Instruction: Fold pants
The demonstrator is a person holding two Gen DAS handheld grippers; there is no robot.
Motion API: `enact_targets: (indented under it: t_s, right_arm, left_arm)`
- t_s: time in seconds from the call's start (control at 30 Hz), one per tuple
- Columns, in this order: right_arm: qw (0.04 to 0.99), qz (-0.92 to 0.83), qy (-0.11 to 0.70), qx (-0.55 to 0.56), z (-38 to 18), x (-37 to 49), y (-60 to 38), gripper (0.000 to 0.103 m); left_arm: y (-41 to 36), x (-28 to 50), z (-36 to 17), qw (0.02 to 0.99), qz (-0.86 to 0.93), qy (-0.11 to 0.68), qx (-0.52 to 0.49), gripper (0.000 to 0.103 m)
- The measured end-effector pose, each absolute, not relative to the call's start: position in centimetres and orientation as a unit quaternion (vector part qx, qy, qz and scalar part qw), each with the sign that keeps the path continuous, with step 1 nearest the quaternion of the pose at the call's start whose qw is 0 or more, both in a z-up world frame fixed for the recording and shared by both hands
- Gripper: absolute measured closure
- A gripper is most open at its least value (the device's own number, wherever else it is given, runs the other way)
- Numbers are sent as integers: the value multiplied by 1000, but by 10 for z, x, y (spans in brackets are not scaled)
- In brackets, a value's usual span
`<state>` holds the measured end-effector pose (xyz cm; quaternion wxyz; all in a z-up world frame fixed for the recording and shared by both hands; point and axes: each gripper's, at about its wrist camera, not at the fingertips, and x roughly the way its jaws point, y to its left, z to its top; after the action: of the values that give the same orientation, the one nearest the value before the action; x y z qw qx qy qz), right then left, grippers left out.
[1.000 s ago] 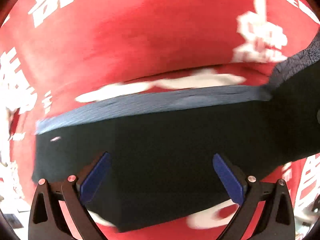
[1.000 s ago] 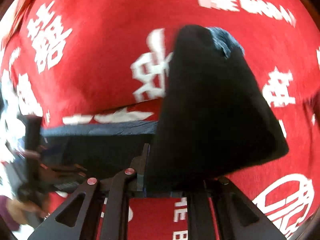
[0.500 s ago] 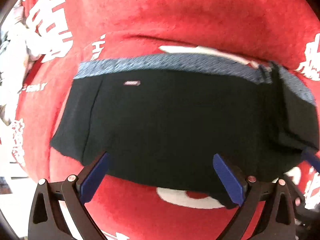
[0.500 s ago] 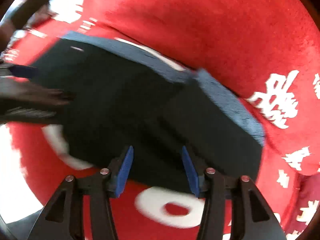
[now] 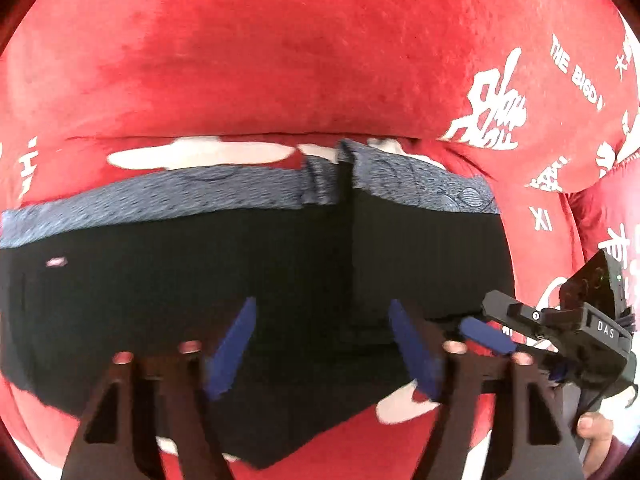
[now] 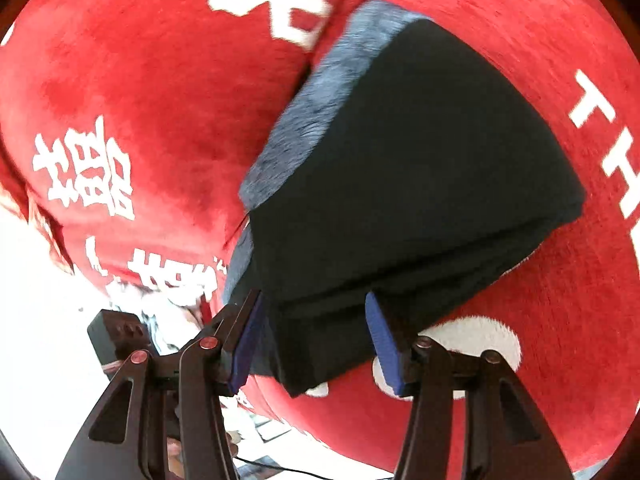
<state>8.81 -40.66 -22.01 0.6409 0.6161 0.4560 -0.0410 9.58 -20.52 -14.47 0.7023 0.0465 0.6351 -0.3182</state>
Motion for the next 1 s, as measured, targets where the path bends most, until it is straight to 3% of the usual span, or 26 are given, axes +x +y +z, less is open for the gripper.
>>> enact_targets:
  t_s: [0.2, 0.27, 0.3, 0.37, 0.47, 0.6, 0.67, 0.7, 1.0]
  right_arm:
    - [600, -66, 418, 679, -241, 79, -399, 51]
    - [586, -75, 408, 696, -247, 78, -398, 67]
    - [583, -81, 408, 698, -249, 79, -399, 99]
    - [597, -69, 398, 693, -245, 82, -401, 98]
    - [617, -49, 413, 668, -231, 78, -401, 98]
    - [588, -53, 425, 686, -244, 72, -396, 88]
    - [583, -32, 420, 695, -242, 72, -388, 53]
    - [592, -18, 424, 686, -238, 75, -382, 32]
    - [586, -20, 400, 704, -261, 86, -364, 36]
  left_arm:
    - [-232, 102, -178, 676, -310, 667, 48, 37]
    - [-230, 101, -175, 684, -301, 663, 45, 37]
    - [-227, 100, -171, 692, -294, 658, 43, 37]
    - [-217, 98, -163, 703, -282, 651, 46, 36]
    - [-205, 99, -163, 709, -266, 651, 45, 24]
    - [-199, 103, -170, 708, -244, 661, 46, 24]
    - [-194, 103, -167, 716, -240, 654, 47, 24]
    - [-193, 103, -166, 718, -238, 653, 48, 24]
    - [-172, 101, -162, 716, -228, 658, 49, 24]
